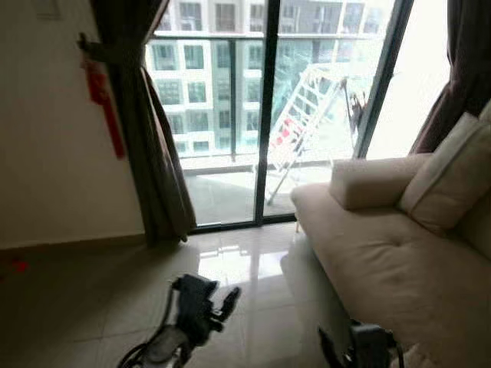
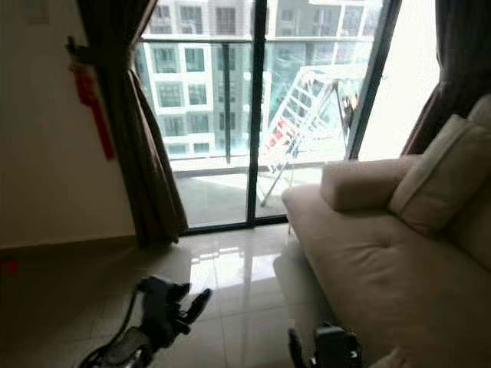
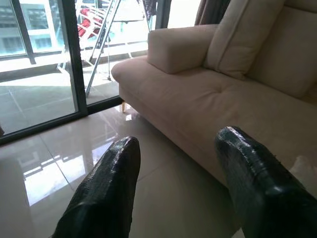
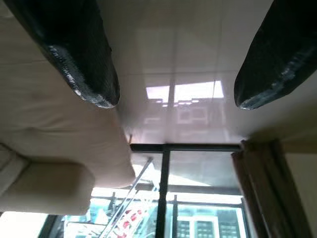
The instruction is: Move the pillow to the sofa from floor
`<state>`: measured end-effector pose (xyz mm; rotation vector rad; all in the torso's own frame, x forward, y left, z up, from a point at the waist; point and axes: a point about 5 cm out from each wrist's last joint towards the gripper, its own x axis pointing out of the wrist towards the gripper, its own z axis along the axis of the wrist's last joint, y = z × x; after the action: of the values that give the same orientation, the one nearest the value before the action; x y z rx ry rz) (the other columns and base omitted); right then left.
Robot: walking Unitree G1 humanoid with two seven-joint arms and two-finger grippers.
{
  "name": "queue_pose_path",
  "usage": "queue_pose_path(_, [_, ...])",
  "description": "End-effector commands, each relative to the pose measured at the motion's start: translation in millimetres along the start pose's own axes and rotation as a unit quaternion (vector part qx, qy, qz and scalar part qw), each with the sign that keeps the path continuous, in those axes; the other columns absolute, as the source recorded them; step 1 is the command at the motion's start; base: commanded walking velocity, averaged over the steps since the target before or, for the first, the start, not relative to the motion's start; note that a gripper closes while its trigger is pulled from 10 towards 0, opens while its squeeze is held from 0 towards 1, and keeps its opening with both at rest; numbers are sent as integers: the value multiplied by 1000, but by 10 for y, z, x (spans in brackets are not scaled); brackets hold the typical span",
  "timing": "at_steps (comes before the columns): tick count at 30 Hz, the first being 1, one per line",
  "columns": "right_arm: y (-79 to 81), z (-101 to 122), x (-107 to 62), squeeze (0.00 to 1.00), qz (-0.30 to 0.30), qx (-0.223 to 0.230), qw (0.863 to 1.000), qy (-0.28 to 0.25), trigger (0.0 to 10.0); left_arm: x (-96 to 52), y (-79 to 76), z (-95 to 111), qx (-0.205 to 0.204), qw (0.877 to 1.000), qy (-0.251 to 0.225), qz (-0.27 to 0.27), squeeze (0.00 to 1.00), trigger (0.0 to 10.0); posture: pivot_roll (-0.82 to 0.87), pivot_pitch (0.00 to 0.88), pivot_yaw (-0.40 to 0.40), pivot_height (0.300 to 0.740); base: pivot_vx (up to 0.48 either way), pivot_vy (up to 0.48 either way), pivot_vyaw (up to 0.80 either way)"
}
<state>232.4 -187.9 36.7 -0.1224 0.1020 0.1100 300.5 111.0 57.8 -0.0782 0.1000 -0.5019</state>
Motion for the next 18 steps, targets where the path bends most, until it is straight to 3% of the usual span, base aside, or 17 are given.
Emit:
queue_pose_path(1, [-12, -42, -30, 0, -4, 0, 1000, 9, 10000, -16, 6, -37, 2, 1000, 7, 3, 0, 10000, -27, 0, 24, 740, 0, 0, -688])
queue_pose_path(18, [-4, -30, -30, 0, -7, -1, 1000, 7, 10000, 6, 4, -22, 8, 1000, 1, 3, 0, 10000, -32, 0, 26, 740, 0, 0, -693])
